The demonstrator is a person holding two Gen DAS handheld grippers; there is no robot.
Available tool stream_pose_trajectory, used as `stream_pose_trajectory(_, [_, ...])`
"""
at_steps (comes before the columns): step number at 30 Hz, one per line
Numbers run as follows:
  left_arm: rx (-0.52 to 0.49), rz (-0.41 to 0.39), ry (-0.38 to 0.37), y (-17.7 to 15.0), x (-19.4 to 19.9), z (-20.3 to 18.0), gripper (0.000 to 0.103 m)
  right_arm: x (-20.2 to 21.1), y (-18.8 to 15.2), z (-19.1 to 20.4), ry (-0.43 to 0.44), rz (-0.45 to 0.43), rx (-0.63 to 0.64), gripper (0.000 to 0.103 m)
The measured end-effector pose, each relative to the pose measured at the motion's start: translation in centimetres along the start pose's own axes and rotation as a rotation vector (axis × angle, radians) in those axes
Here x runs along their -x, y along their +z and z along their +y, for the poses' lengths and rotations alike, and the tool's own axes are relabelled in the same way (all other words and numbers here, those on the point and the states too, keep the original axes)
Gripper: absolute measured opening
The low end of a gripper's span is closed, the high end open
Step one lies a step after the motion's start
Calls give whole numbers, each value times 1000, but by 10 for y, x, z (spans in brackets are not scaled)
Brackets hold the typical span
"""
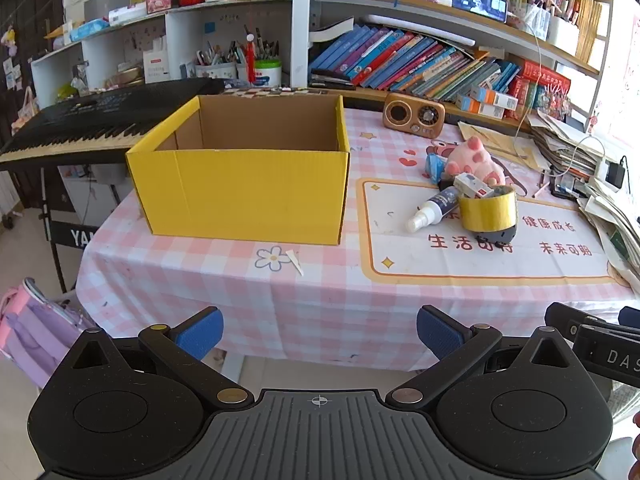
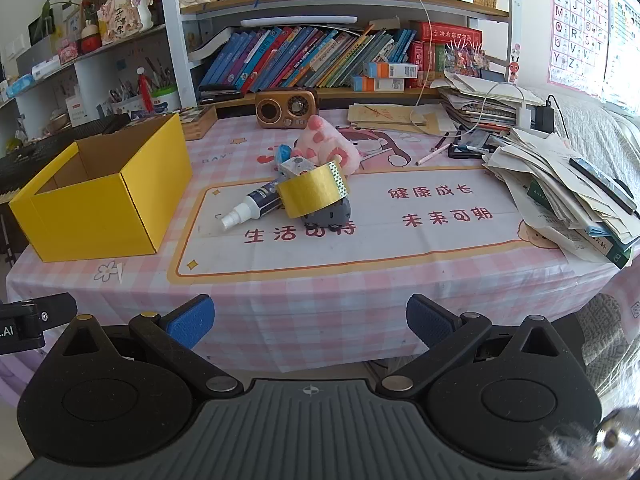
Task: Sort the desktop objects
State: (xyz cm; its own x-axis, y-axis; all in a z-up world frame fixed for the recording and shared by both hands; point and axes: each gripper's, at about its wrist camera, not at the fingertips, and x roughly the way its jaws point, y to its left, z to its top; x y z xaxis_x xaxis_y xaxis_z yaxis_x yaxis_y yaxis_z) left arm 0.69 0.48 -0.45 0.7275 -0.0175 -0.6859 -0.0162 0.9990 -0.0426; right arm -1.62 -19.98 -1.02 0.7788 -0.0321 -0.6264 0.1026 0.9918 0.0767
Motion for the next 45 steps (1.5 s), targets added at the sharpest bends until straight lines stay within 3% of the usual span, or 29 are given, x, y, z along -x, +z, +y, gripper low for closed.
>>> stream_pose_trajectory(45, [-36, -1, -9, 0, -2, 3, 103, -5, -1, 6, -2, 4, 1, 103])
